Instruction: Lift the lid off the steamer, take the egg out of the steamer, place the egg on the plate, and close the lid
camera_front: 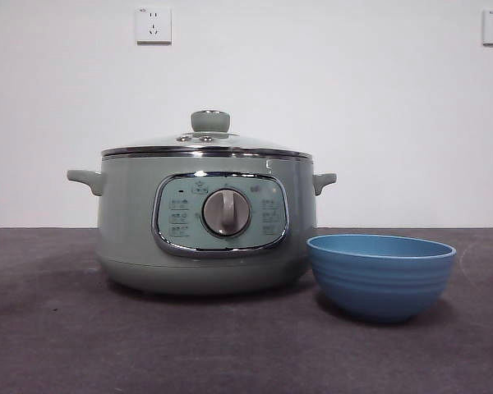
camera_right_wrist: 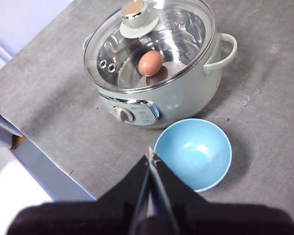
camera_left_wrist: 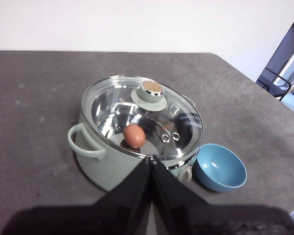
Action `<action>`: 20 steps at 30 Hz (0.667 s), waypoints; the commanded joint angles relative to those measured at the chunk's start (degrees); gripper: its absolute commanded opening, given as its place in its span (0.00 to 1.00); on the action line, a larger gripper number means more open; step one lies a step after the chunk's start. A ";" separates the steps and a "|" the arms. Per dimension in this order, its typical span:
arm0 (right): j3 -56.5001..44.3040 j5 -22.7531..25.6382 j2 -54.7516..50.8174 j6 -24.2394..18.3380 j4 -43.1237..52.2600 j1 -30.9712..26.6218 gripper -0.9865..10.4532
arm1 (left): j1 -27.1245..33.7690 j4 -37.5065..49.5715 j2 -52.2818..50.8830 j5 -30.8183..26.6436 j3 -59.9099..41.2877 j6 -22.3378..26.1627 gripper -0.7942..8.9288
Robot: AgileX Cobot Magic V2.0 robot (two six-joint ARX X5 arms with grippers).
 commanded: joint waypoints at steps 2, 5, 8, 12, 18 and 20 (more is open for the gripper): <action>0.09 -0.17 -0.11 -0.83 0.59 0.11 0.14 | 0.15 -0.02 -0.07 0.28 0.15 0.63 0.21; 0.09 -0.17 -0.11 -0.48 0.63 0.11 0.40 | 0.15 0.00 0.09 0.28 0.15 0.66 0.51; 0.09 -0.17 -0.11 0.20 0.66 0.11 0.61 | 0.13 0.52 0.35 0.33 0.15 0.68 0.60; 0.09 -0.15 -0.07 0.57 0.66 0.11 0.61 | 0.13 2.86 1.40 2.49 0.15 0.59 0.60; 0.09 -0.15 -0.04 0.94 0.70 0.11 0.61 | -0.39 6.12 4.72 3.26 0.22 0.63 0.60; 0.09 -0.15 -0.04 0.96 0.87 0.11 0.61 | -1.07 7.58 6.23 3.17 0.46 0.68 0.60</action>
